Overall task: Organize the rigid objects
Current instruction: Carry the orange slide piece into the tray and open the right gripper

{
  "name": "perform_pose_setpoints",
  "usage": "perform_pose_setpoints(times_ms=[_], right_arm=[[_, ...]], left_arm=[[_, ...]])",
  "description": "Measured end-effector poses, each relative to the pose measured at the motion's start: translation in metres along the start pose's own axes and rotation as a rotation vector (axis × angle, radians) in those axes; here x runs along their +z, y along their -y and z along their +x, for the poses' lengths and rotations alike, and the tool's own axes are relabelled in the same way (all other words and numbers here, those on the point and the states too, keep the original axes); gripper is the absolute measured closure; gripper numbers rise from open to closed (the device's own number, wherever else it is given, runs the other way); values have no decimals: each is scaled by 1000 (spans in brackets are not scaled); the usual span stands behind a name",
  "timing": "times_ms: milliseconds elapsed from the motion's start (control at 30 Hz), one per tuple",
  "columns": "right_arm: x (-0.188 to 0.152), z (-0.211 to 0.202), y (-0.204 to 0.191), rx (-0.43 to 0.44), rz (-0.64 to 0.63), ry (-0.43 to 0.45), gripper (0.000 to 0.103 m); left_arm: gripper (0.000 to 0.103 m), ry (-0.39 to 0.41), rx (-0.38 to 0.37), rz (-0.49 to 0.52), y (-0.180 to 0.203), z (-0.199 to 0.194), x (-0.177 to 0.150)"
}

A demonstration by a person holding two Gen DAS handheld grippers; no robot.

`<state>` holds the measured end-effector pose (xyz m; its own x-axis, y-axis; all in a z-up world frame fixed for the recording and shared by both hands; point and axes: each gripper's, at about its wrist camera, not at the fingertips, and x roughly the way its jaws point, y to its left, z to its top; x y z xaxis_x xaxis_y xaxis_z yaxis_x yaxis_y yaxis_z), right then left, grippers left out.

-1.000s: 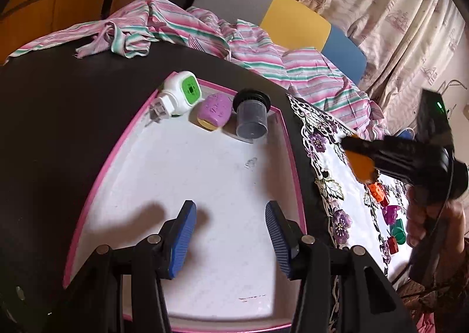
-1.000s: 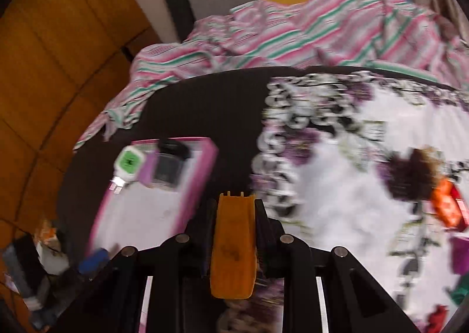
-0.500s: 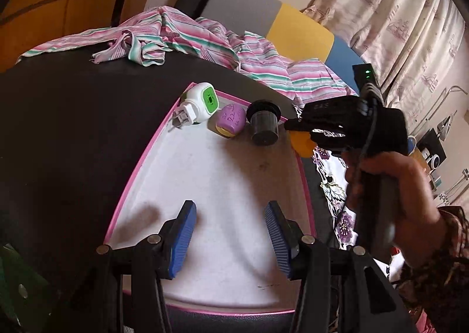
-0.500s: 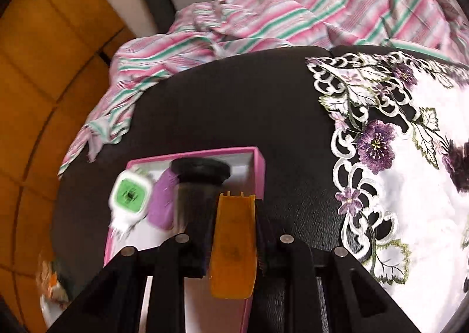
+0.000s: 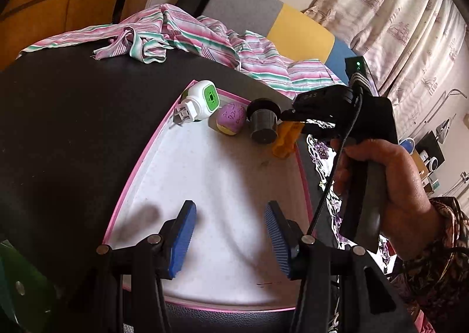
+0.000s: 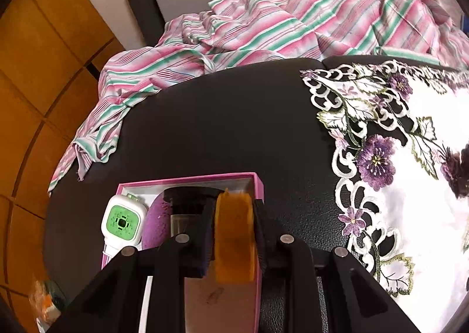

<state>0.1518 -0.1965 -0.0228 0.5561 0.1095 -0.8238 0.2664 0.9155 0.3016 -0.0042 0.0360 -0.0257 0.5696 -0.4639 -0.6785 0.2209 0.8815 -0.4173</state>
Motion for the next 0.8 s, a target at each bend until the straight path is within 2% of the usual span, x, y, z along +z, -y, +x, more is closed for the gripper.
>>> perform_pose_setpoints(times_ms=[200,300,333,400,467,800], right_arm=[[2,-3,-6,-30,-33,20,76],[4,-12,-2,-66,-33,59,76],[5,-16,2,-63,-26,70,74],[6,-24,8,-46,-12,80,63],[4,-33,14,-33,-1,88,60],[-31,-60,37,-35,-64,34,60]], left_arm=[[53,-4,4,4,1,-1,-1],[53,-1,5,-3,1,-2,-1],[53,-2,4,-3,2,-2,0],[53,0,4,-1,3,-3,0],[53,-1,3,3,4,-3,0],[53,-34,-62,16,20,6,-4]])
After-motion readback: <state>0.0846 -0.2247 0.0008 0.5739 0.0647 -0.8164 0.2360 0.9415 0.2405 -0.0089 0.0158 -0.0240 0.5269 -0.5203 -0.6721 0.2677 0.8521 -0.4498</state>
